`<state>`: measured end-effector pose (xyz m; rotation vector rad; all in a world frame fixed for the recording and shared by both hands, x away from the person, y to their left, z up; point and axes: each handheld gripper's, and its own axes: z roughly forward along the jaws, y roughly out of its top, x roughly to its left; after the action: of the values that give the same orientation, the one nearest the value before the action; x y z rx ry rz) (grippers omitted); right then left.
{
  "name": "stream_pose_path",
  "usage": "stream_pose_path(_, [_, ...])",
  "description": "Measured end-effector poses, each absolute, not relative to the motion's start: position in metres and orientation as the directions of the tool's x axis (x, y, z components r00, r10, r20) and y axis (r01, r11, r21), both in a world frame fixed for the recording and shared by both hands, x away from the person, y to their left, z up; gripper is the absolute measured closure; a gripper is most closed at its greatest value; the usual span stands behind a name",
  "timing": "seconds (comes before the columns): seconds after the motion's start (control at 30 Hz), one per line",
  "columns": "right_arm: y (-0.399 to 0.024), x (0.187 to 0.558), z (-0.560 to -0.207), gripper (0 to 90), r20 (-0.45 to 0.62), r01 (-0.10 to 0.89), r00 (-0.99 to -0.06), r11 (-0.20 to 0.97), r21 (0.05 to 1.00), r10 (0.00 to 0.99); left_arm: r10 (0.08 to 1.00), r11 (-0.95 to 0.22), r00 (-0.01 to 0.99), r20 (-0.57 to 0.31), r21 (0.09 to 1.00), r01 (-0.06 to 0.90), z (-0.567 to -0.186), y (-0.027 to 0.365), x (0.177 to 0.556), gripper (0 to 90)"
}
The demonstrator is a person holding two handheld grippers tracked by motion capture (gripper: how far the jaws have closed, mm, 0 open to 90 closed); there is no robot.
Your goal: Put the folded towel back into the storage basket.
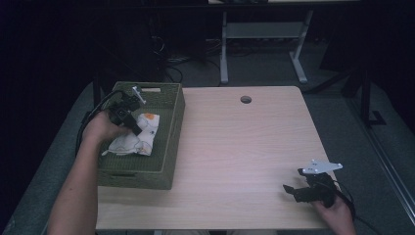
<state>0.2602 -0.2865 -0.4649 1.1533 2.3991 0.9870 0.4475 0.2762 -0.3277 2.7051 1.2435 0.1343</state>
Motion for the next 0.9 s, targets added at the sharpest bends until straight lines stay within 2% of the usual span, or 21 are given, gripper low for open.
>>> stream_pose_path(0.03, [-0.287,0.261,-0.465,15.7,0.024,0.567,-0.634,0.443,0.694,0.773,0.773,-0.629,0.633,0.033,0.163,0.760,-0.330,0.277,0.450,59.4])
stream_pose_path(0.1, [-0.287,0.261,-0.465,15.7,0.025,0.571,-0.630,0.441,0.692,0.776,0.782,-0.620,0.622,0.035,0.146,0.771,-0.335,0.280,0.454,55.7])
stream_pose_path(0.47, [-0.285,0.260,-0.464,15.7,0.017,0.559,-0.640,0.450,0.697,0.768,0.775,-0.629,0.631,0.033,0.138,0.765,-0.334,0.267,0.448,54.3])
stream_pose_path(0.9, [-0.283,0.258,-0.462,15.7,0.018,0.557,-0.643,0.451,0.698,0.766,0.795,-0.600,0.606,0.022,0.171,0.781,-0.334,0.272,0.439,52.9])
